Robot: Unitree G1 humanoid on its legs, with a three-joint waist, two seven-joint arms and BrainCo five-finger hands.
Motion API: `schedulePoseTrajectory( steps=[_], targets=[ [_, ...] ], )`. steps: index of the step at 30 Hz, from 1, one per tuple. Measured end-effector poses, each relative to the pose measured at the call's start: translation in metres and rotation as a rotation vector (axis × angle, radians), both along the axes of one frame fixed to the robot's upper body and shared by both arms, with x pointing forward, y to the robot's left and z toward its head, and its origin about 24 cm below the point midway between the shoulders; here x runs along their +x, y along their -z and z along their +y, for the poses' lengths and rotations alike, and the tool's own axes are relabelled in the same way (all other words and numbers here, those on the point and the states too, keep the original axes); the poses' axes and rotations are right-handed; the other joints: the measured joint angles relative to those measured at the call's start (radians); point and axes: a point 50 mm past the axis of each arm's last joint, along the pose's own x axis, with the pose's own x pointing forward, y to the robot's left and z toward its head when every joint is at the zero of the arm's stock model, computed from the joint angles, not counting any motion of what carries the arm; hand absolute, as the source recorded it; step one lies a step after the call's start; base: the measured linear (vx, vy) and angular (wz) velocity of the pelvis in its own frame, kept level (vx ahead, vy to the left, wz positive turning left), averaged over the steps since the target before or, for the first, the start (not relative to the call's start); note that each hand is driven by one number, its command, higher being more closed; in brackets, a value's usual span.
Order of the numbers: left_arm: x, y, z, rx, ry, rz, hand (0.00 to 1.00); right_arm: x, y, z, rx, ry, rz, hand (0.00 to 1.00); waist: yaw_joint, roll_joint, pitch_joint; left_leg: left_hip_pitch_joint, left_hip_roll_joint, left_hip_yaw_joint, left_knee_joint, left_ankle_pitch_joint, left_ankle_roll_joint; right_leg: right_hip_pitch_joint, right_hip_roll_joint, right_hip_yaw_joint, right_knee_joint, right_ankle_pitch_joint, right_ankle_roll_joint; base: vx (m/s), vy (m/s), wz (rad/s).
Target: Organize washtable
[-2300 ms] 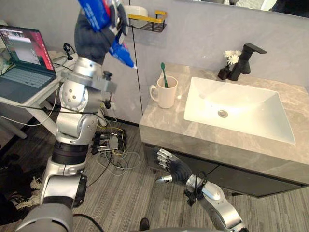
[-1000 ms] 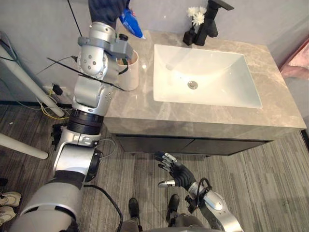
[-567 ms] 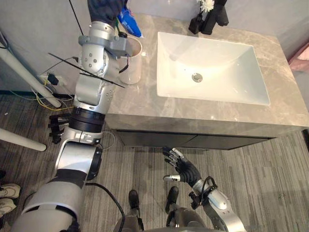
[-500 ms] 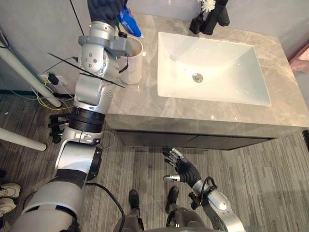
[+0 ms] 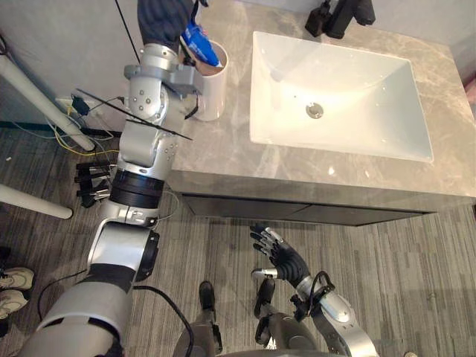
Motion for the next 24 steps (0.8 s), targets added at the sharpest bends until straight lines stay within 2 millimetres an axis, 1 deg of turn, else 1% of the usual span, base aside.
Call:
schedulePoseTrajectory(
  steps=[4,11,15,16,20,22,24],
  targets=[
    [0.003,0.014,0.001,-0.005,-0.001,0.040,1.00,0.000,0.000,-0.001,-0.002,0.004,-0.002,0.00,0.001,0.000,0.000,-0.002,0.000,-0.002,0.002,0.000,0.001,0.000,0.000,-0.001,0.000,0.003,0.003,0.04,0.031,0.01],
    [0.004,0.020,0.001,-0.007,0.000,0.057,1.00,0.000,-0.001,-0.001,-0.003,0.004,-0.004,0.00,0.000,0.002,0.001,-0.005,0.000,-0.001,0.006,-0.001,0.001,0.000,0.000,-0.001,0.000,0.003,0.003,0.04,0.025,0.00],
    [0.004,0.020,0.002,-0.008,-0.001,0.057,1.00,0.000,-0.001,-0.002,-0.004,0.003,-0.004,0.00,0.001,0.002,0.008,-0.010,0.000,-0.001,0.013,-0.003,0.003,-0.001,-0.001,-0.001,0.000,0.003,0.003,0.02,0.013,0.00],
    [0.004,0.020,0.002,-0.007,-0.001,0.057,0.00,0.000,-0.001,-0.002,-0.006,0.002,-0.004,0.00,0.002,0.002,0.010,-0.010,0.000,-0.001,0.014,-0.003,0.003,-0.001,-0.001,-0.001,0.000,0.003,0.003,0.04,0.032,0.00],
    [0.003,0.020,0.001,-0.001,0.003,0.053,0.00,0.000,-0.002,-0.004,-0.019,-0.003,-0.013,0.00,0.005,0.004,0.015,-0.011,0.000,-0.001,0.015,-0.003,0.003,-0.001,-0.001,-0.001,0.000,0.003,0.003,0.04,0.024,0.00],
    [0.003,0.020,0.000,0.010,0.011,0.049,0.00,0.001,-0.008,-0.004,-0.014,-0.003,-0.038,0.00,0.007,0.007,0.017,-0.011,0.000,-0.001,0.016,-0.003,0.003,-0.001,-0.001,-0.002,0.000,0.003,0.003,0.00,0.000,0.00],
    [0.003,0.020,-0.001,0.012,0.016,0.049,0.00,0.001,-0.008,-0.004,-0.013,-0.003,-0.043,0.00,0.007,0.007,0.017,-0.011,0.000,-0.001,0.016,-0.003,0.003,-0.001,-0.001,-0.002,0.000,0.003,0.003,0.00,0.000,0.00]
  ],
)
